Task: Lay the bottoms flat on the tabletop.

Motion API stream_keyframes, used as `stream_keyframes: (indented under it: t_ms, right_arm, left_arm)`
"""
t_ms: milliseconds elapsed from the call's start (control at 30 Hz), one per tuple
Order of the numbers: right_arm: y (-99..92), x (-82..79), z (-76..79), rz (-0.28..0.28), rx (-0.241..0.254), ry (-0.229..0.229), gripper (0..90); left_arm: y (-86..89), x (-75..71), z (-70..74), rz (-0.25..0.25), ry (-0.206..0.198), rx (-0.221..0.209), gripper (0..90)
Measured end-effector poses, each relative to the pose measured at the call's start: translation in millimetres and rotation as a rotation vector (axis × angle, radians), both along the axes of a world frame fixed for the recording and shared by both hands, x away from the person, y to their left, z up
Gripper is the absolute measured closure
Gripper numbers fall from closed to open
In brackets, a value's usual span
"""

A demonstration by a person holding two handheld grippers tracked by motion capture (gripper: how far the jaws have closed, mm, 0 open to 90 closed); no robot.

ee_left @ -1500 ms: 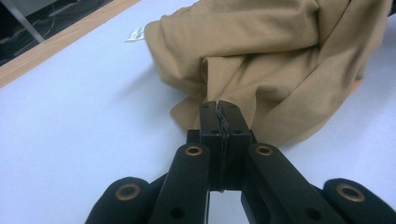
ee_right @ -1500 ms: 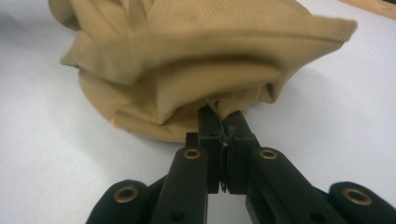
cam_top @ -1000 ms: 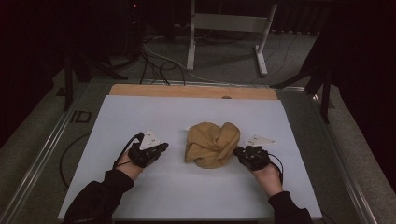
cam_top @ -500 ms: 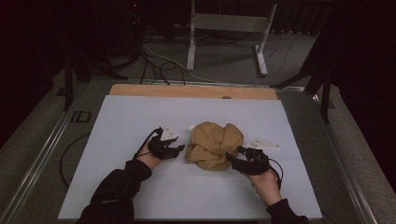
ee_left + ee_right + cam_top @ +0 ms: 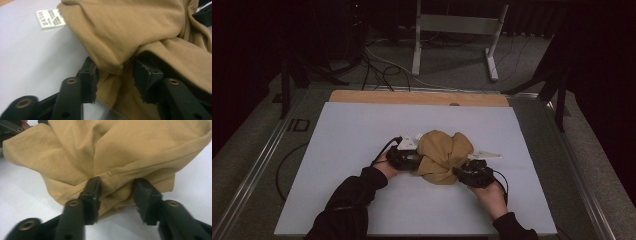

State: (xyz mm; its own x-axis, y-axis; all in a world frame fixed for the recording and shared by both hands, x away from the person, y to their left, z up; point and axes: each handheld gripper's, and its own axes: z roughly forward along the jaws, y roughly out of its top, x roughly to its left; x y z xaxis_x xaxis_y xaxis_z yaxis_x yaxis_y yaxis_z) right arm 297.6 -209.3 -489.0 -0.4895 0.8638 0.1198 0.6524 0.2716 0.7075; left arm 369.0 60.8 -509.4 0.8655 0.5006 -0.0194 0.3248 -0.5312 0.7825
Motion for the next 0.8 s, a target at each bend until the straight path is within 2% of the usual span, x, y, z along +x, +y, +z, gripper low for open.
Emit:
stream_keyframes:
  t_ms: [133,200,267,300,400,567,667,800]
  right_arm:
    - [1.2,-0.6,1.7,0.005,-0.004,-0.020,75.8]
    - [1.9,-0.6,2.6,0.005,-0.022,-0.026,83.6]
    - [1.2,0.2,2.2,0.009,-0.024,-0.024,87.6]
    - [0.6,0.3,1.9,0.014,-0.023,-0.029,88.0]
    - [-0.1,-0.7,3.3,0.029,-0.035,-0.048,89.3]
    - [0.8,-4.1,10.6,0.050,-0.052,-0.084,89.6]
    - [-0.2,-4.4,13.2,0.068,-0.053,-0.096,89.6]
    - [-2.3,-3.9,16.4,0.059,-0.055,-0.113,89.7]
  left_arm:
    - [-1.1,2.8,2.8,0.021,-0.003,-0.051,64.3]
    - [-1.3,3.1,4.4,0.033,-0.021,-0.052,71.0]
    - [-1.8,3.0,6.0,0.039,-0.034,-0.052,77.2]
    - [-2.8,2.6,6.8,0.040,-0.033,-0.052,81.4]
    - [-3.4,0.5,10.0,0.041,-0.049,-0.040,84.9]
    - [4.8,-4.6,21.1,0.052,-0.073,-0.056,86.5]
    - [10.5,-9.7,29.9,0.042,-0.089,-0.043,86.6]
    - [18.8,-16.9,41.3,0.042,-0.113,-0.031,86.7]
